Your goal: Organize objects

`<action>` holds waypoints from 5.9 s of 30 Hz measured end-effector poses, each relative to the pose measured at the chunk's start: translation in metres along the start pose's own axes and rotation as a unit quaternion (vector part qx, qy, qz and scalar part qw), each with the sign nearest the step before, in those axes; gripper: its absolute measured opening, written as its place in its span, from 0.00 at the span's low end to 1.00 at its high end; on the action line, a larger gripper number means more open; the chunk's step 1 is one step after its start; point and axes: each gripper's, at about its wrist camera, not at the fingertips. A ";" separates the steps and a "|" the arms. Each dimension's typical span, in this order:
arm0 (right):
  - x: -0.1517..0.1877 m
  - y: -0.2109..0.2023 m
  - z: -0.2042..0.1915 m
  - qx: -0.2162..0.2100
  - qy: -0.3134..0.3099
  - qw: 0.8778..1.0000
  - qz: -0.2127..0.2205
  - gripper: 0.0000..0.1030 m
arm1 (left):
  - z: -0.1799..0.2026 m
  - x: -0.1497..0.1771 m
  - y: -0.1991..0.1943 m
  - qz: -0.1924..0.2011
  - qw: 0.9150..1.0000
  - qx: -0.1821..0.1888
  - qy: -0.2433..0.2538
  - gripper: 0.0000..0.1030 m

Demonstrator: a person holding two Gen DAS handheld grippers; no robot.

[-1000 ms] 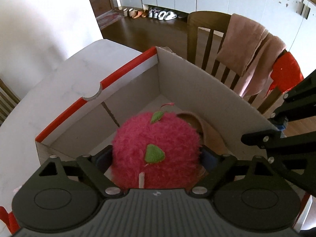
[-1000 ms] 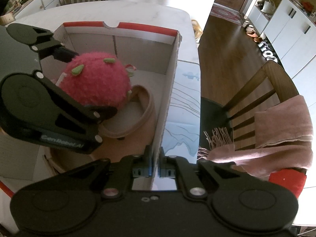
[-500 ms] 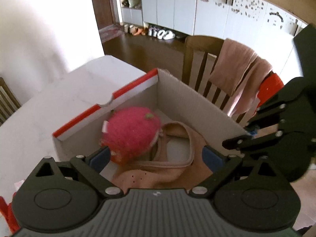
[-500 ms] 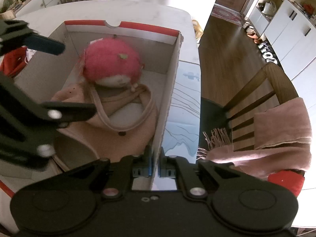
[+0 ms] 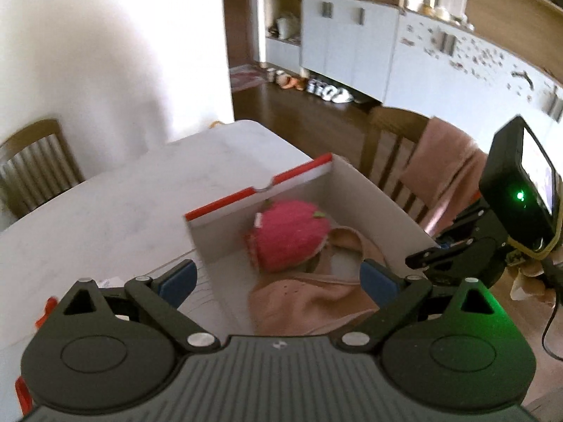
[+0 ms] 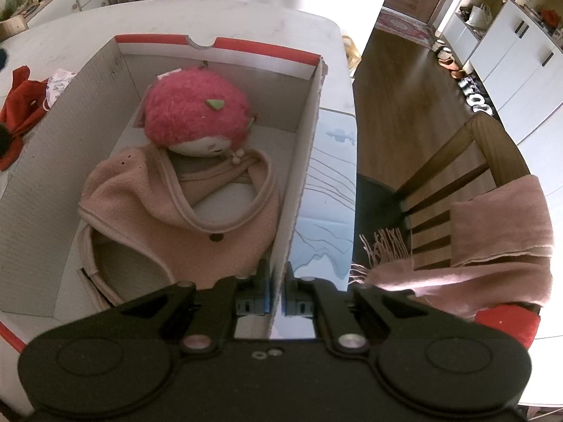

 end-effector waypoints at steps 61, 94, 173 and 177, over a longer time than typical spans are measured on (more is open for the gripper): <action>-0.001 0.001 -0.005 0.015 0.010 0.999 -0.030 0.06 | -0.206 0.146 0.088 -0.132 0.983 -0.121 -0.046 0.96; 0.002 0.004 -0.008 0.017 -0.007 0.999 -0.034 0.06 | -0.239 0.133 0.031 -0.118 0.977 -0.096 -0.149 0.17; 0.009 0.004 -0.004 -0.009 -0.042 0.999 -0.024 0.06 | 0.027 -0.188 -0.165 -0.013 0.975 0.157 0.157 0.18; 0.008 0.004 -0.005 -0.008 -0.044 0.999 -0.024 0.06 | 0.028 -0.178 -0.151 -0.034 0.974 0.158 0.158 0.17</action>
Point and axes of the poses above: each gripper's, at about its wrist camera, not at the fingertips, and y roughly the way its jaws point, z to its right, x to its underside, and after that the axes turned 10 degrees about y, right-handed
